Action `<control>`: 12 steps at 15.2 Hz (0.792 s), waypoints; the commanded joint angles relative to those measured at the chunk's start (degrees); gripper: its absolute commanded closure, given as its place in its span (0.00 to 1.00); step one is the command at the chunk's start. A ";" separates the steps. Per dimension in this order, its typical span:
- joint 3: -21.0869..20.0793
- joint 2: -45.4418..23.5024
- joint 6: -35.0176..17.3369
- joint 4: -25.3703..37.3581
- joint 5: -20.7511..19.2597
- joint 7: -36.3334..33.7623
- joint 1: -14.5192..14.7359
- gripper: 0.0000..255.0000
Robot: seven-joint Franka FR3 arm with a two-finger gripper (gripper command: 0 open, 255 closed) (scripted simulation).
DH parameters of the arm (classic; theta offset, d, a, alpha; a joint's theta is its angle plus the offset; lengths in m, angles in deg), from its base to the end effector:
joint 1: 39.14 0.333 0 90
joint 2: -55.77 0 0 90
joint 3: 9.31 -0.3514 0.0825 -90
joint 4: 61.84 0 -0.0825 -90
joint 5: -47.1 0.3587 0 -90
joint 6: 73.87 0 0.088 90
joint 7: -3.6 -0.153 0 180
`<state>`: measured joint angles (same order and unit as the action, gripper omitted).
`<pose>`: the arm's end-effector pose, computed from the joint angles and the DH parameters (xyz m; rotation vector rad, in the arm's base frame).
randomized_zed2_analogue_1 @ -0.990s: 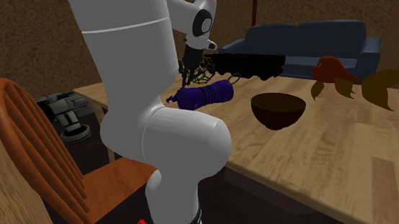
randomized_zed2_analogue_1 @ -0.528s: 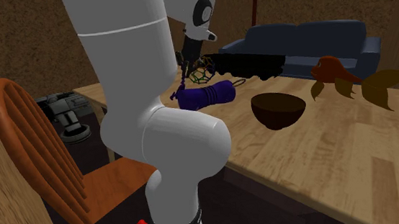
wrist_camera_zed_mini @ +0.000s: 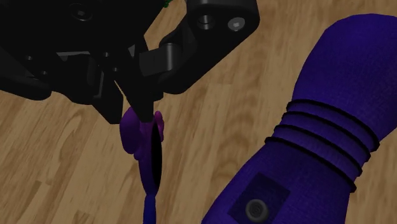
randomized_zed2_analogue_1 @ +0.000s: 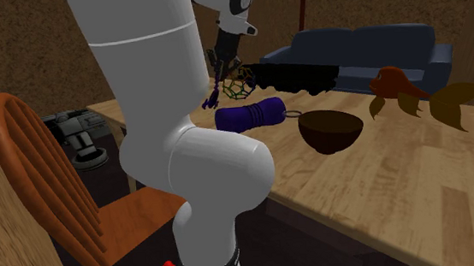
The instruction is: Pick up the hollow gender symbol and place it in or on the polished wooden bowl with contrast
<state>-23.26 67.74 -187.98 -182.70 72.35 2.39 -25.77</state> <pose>0.4031 0.2656 0.5155 -2.7429 -0.3983 0.0039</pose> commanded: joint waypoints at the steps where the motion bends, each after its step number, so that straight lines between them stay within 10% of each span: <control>1: 0.09 0.21 1.51 1.37 -0.25 -0.57 -0.06 1.00; 12: 0.64 0.55 9.36 9.27 -1.38 -3.30 -0.42 1.00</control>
<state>-22.68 68.13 -179.28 -173.93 71.01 -0.72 -26.17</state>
